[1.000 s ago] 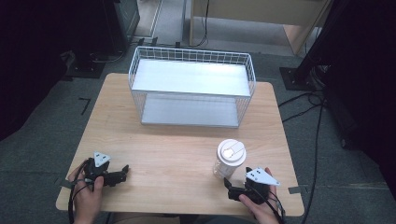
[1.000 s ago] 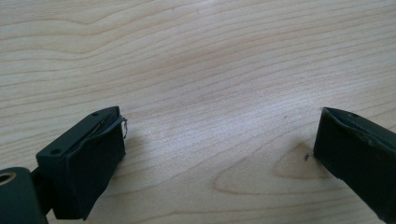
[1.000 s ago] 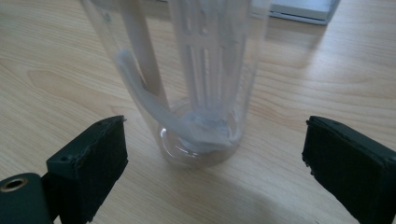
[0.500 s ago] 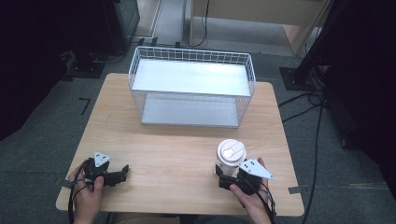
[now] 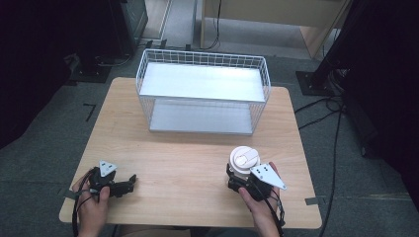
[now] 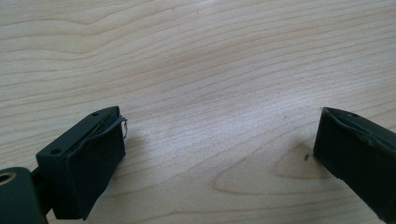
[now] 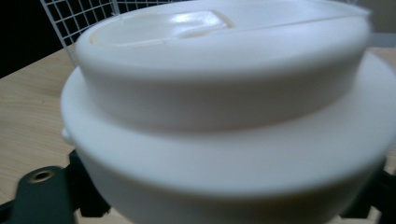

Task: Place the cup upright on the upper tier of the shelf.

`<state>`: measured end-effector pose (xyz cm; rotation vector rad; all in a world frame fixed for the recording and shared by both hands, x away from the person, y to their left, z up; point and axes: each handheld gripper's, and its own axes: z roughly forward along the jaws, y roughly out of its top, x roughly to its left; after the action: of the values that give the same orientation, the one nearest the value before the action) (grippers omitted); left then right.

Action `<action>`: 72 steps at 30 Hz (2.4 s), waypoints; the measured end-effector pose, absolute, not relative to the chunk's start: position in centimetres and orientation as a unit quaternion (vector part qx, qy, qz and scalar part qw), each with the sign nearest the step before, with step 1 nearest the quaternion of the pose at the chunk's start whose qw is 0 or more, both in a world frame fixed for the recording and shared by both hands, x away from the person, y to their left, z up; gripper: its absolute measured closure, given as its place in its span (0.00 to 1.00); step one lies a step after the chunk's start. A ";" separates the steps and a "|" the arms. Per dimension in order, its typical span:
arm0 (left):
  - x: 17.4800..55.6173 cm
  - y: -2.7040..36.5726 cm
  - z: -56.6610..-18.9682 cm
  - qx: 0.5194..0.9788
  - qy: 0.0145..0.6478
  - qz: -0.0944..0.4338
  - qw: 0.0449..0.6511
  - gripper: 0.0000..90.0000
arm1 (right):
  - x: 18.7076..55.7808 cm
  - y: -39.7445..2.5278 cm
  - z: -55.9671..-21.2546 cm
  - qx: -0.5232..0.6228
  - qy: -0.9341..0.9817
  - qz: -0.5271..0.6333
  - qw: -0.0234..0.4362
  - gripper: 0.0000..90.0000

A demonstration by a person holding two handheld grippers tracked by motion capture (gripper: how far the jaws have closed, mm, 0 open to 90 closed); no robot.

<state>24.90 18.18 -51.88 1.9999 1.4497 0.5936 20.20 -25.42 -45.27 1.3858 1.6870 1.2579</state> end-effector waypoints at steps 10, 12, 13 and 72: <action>24.9 18.2 -51.9 0.752 0.545 0.223 0.296 0.03 | 20.5 -24.8 -44.5 0.510 0.638 0.486 0.309 0.17; 24.9 18.2 -51.9 0.752 0.545 0.223 0.296 0.03 | 20.6 -24.6 -44.2 0.505 0.640 0.489 0.310 0.17; 24.9 18.2 -51.9 0.752 0.545 0.223 0.296 0.03 | 20.7 -24.5 -44.0 0.502 0.641 0.490 0.311 0.17; 24.9 18.2 -51.9 0.752 0.545 0.224 0.296 0.03 | 28.6 -19.7 -30.4 0.438 0.567 0.561 0.414 0.17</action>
<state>24.91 18.19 -51.88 2.0003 1.4490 0.5953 28.58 -19.69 -30.36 1.1011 1.4261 1.4097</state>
